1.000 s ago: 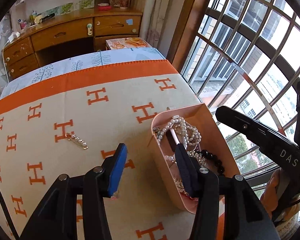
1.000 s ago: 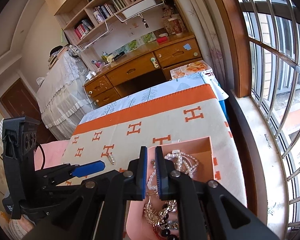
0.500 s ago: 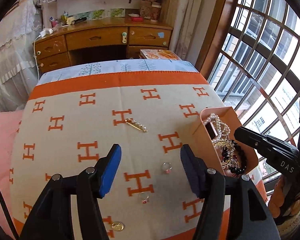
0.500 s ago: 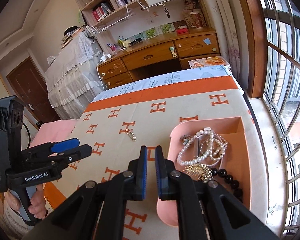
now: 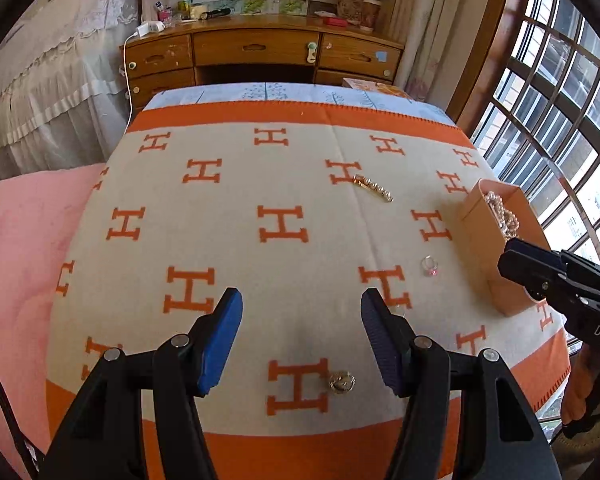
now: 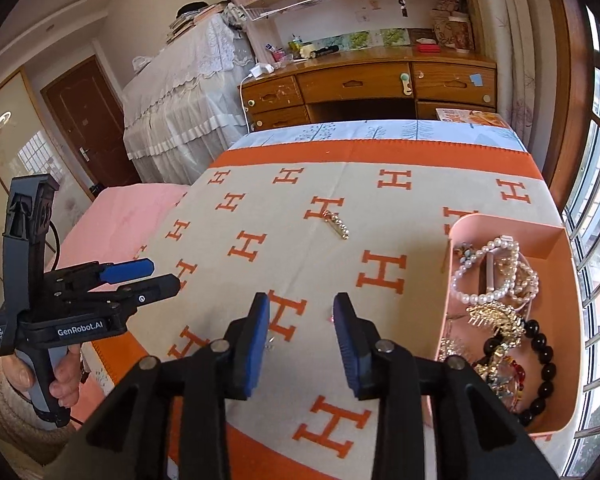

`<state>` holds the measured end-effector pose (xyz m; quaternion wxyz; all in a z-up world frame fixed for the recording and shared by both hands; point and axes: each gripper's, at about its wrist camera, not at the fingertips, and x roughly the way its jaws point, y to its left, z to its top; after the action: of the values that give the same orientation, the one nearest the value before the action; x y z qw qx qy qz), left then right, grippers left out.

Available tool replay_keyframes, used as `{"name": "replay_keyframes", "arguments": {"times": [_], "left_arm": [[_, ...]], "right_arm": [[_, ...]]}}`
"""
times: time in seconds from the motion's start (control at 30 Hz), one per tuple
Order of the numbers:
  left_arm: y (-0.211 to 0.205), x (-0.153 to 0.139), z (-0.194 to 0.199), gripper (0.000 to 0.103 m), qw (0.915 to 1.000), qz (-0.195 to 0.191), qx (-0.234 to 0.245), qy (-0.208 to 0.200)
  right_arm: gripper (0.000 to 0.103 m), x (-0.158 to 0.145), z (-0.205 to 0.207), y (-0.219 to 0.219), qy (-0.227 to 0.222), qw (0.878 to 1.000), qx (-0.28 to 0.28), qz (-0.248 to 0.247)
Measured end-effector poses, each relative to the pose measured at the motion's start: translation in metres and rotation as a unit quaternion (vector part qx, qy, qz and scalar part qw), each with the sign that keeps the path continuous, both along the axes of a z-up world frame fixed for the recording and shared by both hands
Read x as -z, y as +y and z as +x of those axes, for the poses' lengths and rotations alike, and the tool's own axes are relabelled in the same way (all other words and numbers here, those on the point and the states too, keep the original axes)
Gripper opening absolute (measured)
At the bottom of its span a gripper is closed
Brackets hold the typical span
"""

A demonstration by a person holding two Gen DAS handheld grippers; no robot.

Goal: Organize jewelry
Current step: 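Withdraw both tools from the pink box, then grasp the gold round charm with the left tool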

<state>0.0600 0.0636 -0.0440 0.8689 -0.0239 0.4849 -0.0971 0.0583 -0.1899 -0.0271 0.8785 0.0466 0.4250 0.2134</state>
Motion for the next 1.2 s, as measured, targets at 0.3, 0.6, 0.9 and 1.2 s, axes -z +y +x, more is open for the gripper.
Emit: {"name": "replay_keyframes", "arguments": {"times": [0.3,0.6,0.9,1.2], "left_arm": [[-0.003,0.041,-0.028,0.06,0.9977,-0.016,0.041,0.053],[-0.02,0.056,-0.034,0.06,0.9956,-0.002,0.071,0.061],[-0.035,0.059,-0.03,0.039,0.995,0.054,0.067,0.051],[-0.052,0.057,-0.032,0.017,0.9925,0.076,0.088,0.039]], "right_arm": [[0.034,0.02,0.001,0.014,0.026,1.0,0.001,-0.009],[0.034,0.028,-0.002,0.018,0.035,0.999,0.002,-0.009],[0.034,0.034,-0.001,0.014,0.041,0.999,0.005,-0.002],[0.034,0.032,0.024,0.01,0.044,0.999,0.02,0.005]]}}
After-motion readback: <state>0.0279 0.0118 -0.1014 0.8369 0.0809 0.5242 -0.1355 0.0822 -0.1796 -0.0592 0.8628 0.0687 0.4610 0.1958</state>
